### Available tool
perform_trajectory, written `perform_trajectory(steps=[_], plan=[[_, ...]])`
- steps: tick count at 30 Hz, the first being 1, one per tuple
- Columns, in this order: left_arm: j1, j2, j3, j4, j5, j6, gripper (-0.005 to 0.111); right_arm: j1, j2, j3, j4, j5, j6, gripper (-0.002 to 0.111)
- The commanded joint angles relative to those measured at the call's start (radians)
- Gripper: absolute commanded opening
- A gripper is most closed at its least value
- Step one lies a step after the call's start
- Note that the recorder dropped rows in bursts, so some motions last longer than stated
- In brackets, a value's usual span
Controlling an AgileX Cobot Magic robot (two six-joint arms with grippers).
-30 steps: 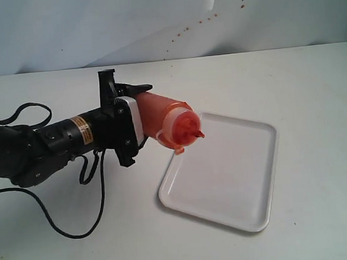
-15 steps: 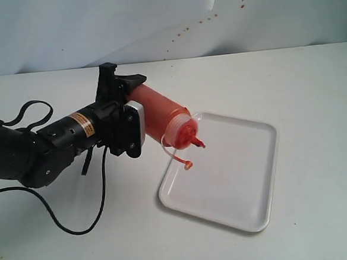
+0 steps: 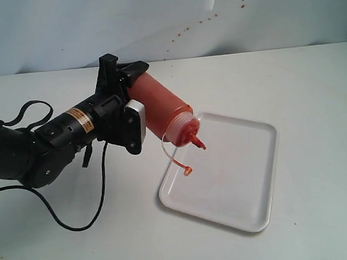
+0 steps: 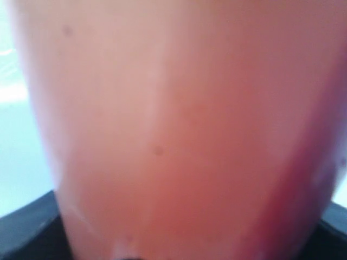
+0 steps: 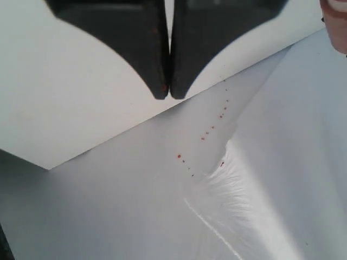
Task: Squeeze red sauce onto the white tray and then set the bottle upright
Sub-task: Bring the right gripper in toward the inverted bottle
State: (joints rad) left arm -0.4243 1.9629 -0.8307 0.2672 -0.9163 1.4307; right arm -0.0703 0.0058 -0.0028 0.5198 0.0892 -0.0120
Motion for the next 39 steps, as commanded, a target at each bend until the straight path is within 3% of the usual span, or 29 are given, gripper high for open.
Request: perform_trajectory(steps=[1,9,19,24,29,39], plan=[[-0.006,-0.018,-0.012,-0.023,-0.083,-0.007,0.0,0.002,-0.006,-0.052,0.048,0.074,-0.018,0.0],[-0.01,-0.018,-0.047,-0.03,-0.072,-0.018,0.0,0.002,-0.006,-0.163,0.162,0.141,-0.057,0.0],[-0.022,-0.018,-0.047,-0.026,-0.106,-0.006,0.0,0.002,0.038,-0.163,0.427,0.164,-0.11,0.0],[-0.022,-0.018,-0.047,-0.026,-0.104,-0.006,0.0,0.002,0.08,-0.2,0.575,0.31,-0.564,0.0],[-0.022,-0.018,-0.047,-0.01,-0.104,-0.006,0.0,0.002,0.188,-0.233,0.882,0.454,-1.064,0.0],[-0.022,-0.018,-0.047,-0.011,-0.124,0.006,0.0,0.002,0.536,-0.233,1.2,0.639,-1.569,0.0]])
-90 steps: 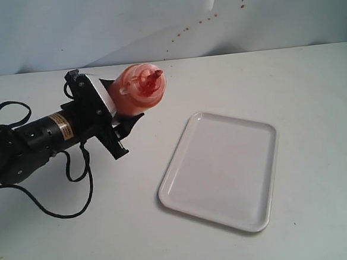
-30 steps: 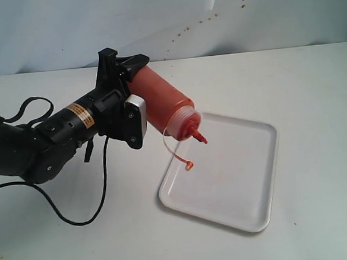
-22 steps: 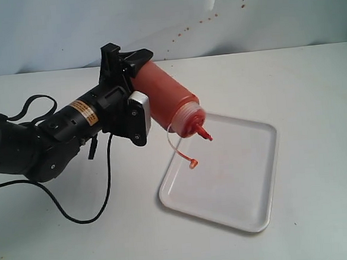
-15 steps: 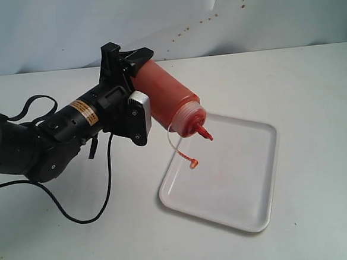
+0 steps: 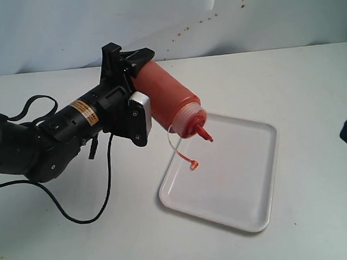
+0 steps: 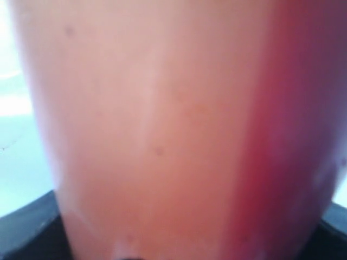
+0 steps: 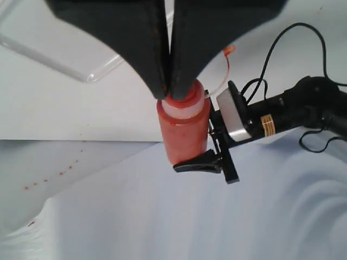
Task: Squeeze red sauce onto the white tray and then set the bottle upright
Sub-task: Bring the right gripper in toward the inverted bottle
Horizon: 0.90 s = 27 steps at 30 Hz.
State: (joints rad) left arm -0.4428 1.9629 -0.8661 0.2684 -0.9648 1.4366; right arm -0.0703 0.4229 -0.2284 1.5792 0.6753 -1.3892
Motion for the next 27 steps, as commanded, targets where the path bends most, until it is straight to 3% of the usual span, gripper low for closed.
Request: perform_trajectory(steps=[1,6,11,16,23,25,27], plan=[[-0.003,-0.018,-0.012,-0.012,-0.083,0.008,0.0,0.002,0.146,-0.014,0.165,0.055,-0.224,0.0],[-0.003,-0.018,-0.016,-0.002,-0.17,0.119,0.0,0.002,0.378,-0.166,0.165,0.132,-0.264,0.0],[-0.003,-0.018,-0.107,-0.002,-0.064,0.198,0.0,0.002,0.636,-0.299,0.165,0.271,-0.351,0.0],[-0.003,-0.018,-0.185,0.003,0.032,0.277,0.0,0.002,0.813,-0.389,0.165,0.281,-0.427,0.0],[-0.003,-0.018,-0.209,0.003,0.103,0.539,0.0,0.002,1.0,-0.507,0.165,0.31,-0.441,0.001],[-0.003,-0.018,-0.209,0.003,0.102,0.585,0.0,0.002,1.039,-0.537,0.165,0.328,-0.455,0.012],[-0.003,-0.018,-0.209,0.003,0.102,0.631,0.0,0.002,1.071,-0.56,0.165,0.33,-0.512,0.038]])
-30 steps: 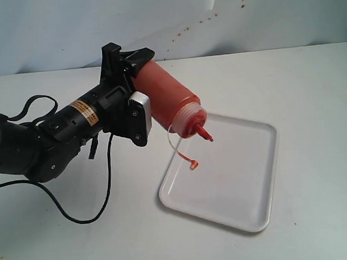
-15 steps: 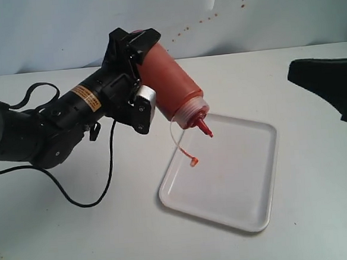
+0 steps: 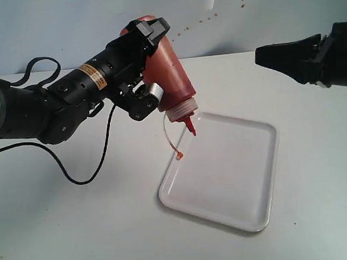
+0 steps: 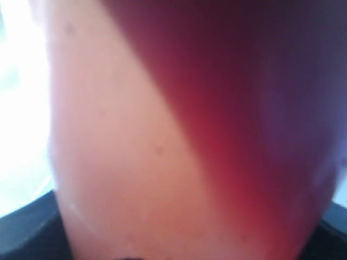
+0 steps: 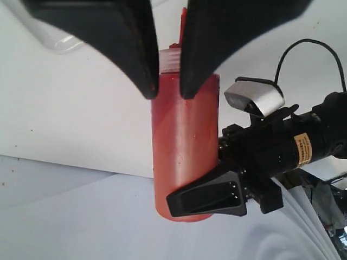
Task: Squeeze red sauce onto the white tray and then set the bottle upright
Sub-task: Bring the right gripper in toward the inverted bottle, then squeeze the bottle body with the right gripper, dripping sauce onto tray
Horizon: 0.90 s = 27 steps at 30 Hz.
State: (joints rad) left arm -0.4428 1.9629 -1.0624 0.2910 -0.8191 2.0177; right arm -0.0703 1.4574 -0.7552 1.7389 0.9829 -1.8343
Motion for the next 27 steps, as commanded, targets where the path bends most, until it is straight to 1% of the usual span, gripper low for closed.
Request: perform_trajectory(steps=[1,2,3,4,8,11,16,21,27], plan=[[-0.003,-0.018,-0.013,-0.009,-0.044,0.06,0.0,0.002,0.057,-0.039,0.005,0.022,-0.11,0.063],[-0.003,-0.018,-0.013,0.002,-0.044,0.06,0.0,0.004,0.067,-0.039,0.005,0.02,-0.142,0.077],[-0.003,-0.018,-0.013,0.018,-0.044,0.06,0.0,0.023,0.086,-0.039,0.005,0.005,-0.2,0.098],[-0.003,-0.018,-0.013,0.02,-0.044,0.063,0.0,0.035,0.098,-0.039,0.005,-0.009,-0.23,0.104],[-0.003,-0.018,-0.013,0.033,-0.046,0.076,0.0,0.093,0.139,-0.039,0.005,-0.043,-0.311,0.105],[-0.003,-0.018,-0.013,0.04,-0.048,0.076,0.0,0.14,0.172,-0.071,0.005,-0.09,-0.308,0.105],[-0.003,-0.018,-0.013,0.049,-0.091,0.076,0.0,0.213,0.229,-0.144,0.005,-0.146,-0.308,0.105],[-0.003,-0.018,-0.013,0.063,-0.1,0.076,0.0,0.25,0.269,-0.202,0.005,-0.159,-0.283,0.105],[-0.003,-0.018,-0.013,0.093,-0.1,0.076,0.0,0.26,0.315,-0.242,0.005,-0.195,-0.241,0.105]])
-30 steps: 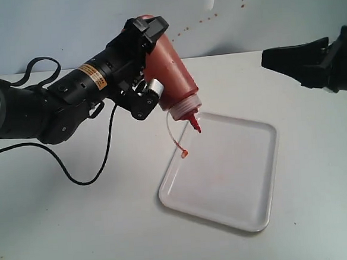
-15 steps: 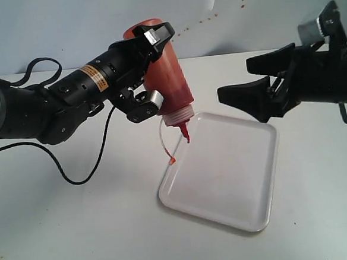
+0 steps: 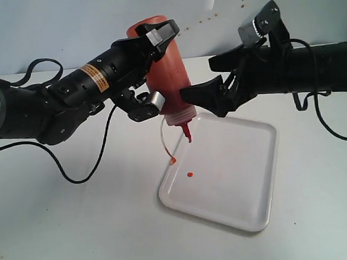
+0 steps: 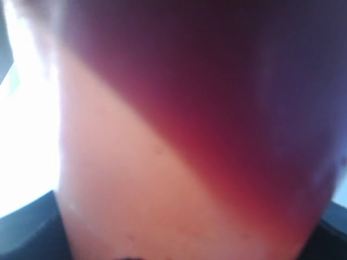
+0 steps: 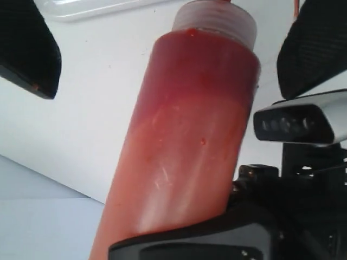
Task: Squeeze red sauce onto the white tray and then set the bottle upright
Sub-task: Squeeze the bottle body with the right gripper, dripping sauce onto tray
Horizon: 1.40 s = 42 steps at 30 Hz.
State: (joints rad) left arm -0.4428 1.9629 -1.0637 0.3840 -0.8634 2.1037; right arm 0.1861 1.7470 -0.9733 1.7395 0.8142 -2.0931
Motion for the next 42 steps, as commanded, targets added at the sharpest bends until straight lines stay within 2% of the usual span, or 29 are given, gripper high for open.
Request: perform_trajectory(steps=[1,18,26,37,40,42], plan=[[-0.003,-0.018,-0.012,0.0,-0.055,-0.01,0.0,0.004,0.032,-0.028,0.005,-0.034,0.027,0.105],[-0.034,-0.018,-0.012,0.022,-0.055,-0.017,0.0,0.008,0.055,-0.03,0.005,0.062,0.059,0.105],[-0.039,-0.018,-0.012,0.017,-0.06,-0.032,0.0,0.072,0.055,-0.03,0.005,-0.089,0.056,0.105],[-0.039,-0.018,-0.012,0.018,-0.081,-0.036,0.0,0.115,0.097,-0.104,0.005,-0.096,0.106,0.105],[-0.039,-0.018,-0.012,0.015,-0.081,-0.036,0.0,0.118,0.112,-0.111,0.005,-0.096,0.106,0.102],[-0.039,-0.018,-0.012,0.015,-0.081,-0.036,0.0,0.118,0.113,-0.111,0.005,-0.096,0.106,0.095]])
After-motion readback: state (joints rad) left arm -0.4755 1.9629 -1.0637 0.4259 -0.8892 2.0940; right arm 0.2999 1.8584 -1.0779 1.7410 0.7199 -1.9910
